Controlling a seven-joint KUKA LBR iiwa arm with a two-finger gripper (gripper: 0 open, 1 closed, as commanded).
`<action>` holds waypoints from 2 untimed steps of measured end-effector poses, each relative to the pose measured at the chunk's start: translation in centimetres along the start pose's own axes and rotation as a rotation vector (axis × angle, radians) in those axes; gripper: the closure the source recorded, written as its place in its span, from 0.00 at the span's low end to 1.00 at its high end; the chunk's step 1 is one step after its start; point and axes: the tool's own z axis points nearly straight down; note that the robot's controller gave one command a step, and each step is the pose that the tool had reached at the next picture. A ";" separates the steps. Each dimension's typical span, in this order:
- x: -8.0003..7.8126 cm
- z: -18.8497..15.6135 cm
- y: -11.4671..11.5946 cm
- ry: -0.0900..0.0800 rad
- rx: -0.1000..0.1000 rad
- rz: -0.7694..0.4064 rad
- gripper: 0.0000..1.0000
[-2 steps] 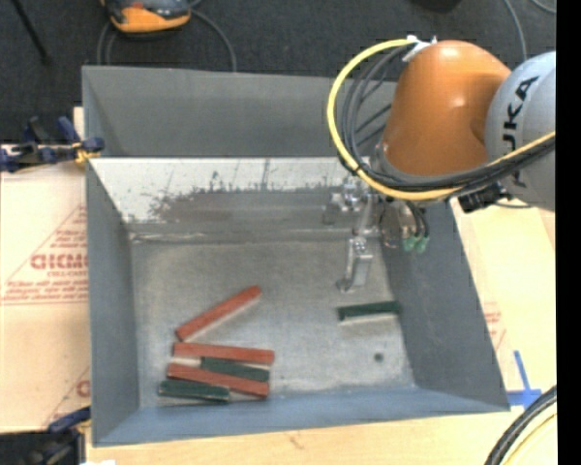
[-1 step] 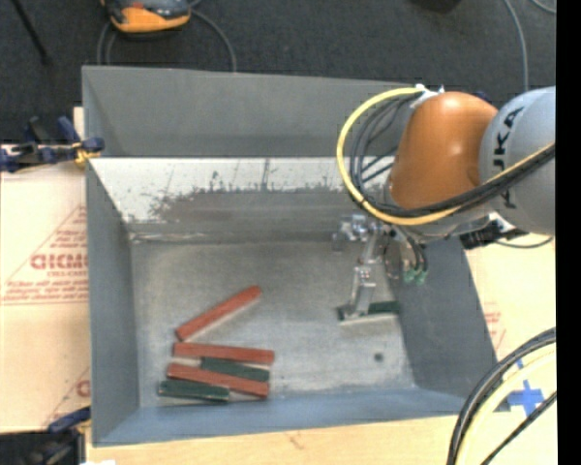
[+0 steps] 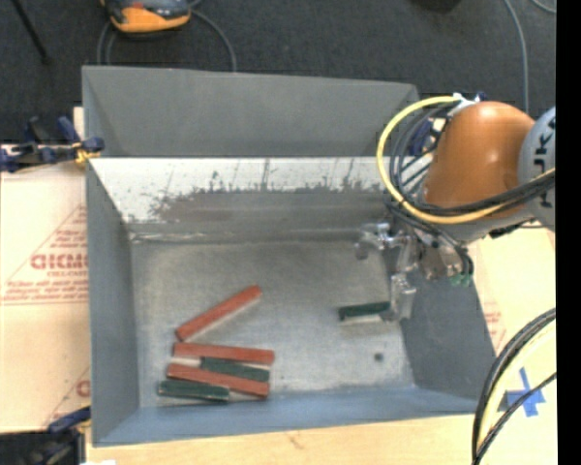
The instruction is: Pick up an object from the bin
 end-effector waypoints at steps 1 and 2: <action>1.6 3.2 -2.9 0.000 0.000 0.109 0.00; 1.0 9.0 -3.7 0.001 0.001 0.094 0.00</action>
Offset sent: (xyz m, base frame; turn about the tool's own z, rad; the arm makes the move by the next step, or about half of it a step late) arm -0.0044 -0.0372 -0.0898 0.0921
